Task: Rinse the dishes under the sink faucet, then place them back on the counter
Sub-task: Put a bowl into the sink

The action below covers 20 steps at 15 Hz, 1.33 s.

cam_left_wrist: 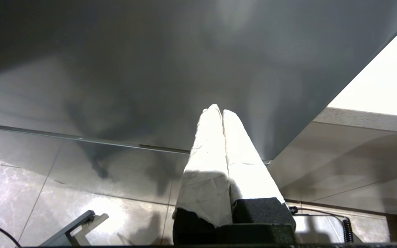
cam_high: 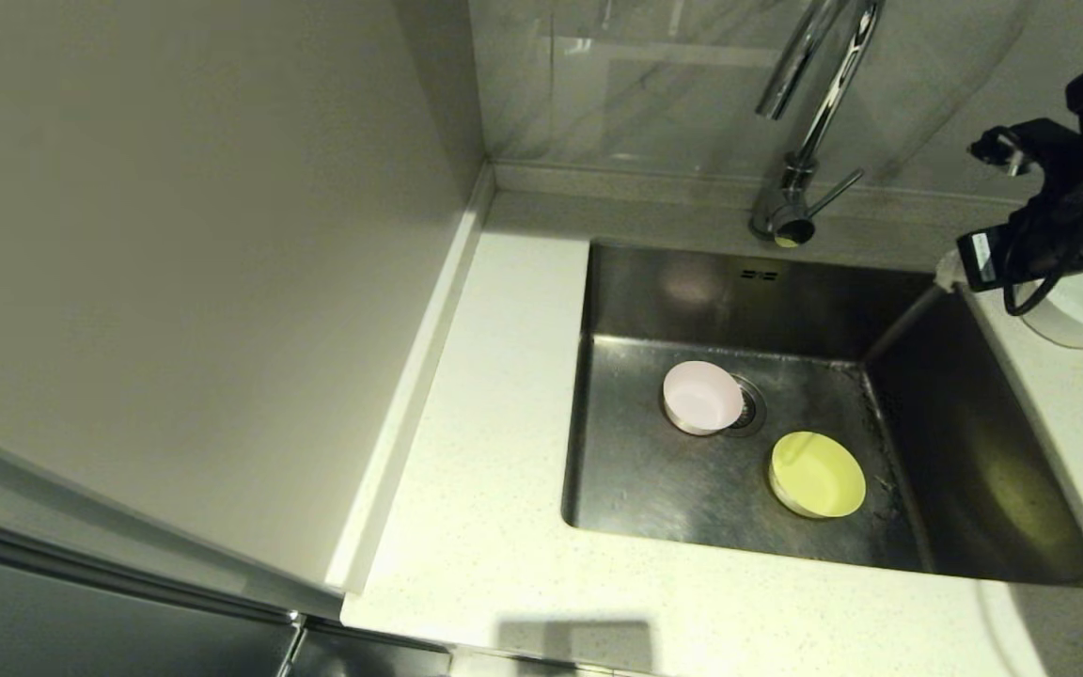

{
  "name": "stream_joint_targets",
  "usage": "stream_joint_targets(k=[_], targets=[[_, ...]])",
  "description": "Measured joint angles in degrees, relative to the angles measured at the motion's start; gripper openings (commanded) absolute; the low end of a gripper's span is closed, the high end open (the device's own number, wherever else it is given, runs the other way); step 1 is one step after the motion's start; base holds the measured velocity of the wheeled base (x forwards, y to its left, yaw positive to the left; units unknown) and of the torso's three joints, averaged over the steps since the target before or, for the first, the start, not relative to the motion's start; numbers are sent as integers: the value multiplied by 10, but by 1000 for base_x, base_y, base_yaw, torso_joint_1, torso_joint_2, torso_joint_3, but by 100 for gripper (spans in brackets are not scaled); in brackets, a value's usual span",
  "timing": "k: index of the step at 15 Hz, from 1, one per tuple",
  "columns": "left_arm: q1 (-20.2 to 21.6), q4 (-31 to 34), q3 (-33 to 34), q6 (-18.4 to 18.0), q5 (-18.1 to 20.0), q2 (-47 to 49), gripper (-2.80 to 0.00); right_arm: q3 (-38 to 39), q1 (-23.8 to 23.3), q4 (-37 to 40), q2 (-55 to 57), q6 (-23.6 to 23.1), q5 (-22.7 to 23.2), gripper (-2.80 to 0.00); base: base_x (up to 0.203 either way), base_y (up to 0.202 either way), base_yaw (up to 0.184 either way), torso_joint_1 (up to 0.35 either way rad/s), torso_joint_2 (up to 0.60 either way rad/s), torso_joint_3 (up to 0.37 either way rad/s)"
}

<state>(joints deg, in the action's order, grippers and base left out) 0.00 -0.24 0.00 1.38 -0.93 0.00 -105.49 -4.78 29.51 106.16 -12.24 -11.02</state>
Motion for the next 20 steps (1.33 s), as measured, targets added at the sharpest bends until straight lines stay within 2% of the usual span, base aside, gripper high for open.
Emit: stream_joint_targets(k=[3, 6, 7, 8, 11, 20], targets=[[0, 0, 0, 0, 0, 0, -280, -61, -33, 9, 29, -2, 1, -280, 0, 0, 0, 0, 0, 0], [0, 0, 0, 0, 0, 0, -280, -82, -81, 1, 62, -9, 1, -280, 0, 0, 0, 0, 0, 0], [0, 0, 0, 0, 0, 0, -280, -84, -94, -9, 73, -10, 0, -255, 0, 0, 0, 0, 0, 0], [0, 0, 0, 0, 0, 0, -280, -85, -104, -22, 83, -10, 0, 0, 0, 0, 0, 0, 0, 0], [0, 0, 0, 0, 0, 0, -280, -86, -128, -52, 109, -10, -2, 0, 0, 0, 0, 0, 0, 0], [0, 0, 0, 0, 0, 0, -280, -86, -151, -127, 168, -20, -2, 0, 0, 0, 0, 0, 0, 0]])
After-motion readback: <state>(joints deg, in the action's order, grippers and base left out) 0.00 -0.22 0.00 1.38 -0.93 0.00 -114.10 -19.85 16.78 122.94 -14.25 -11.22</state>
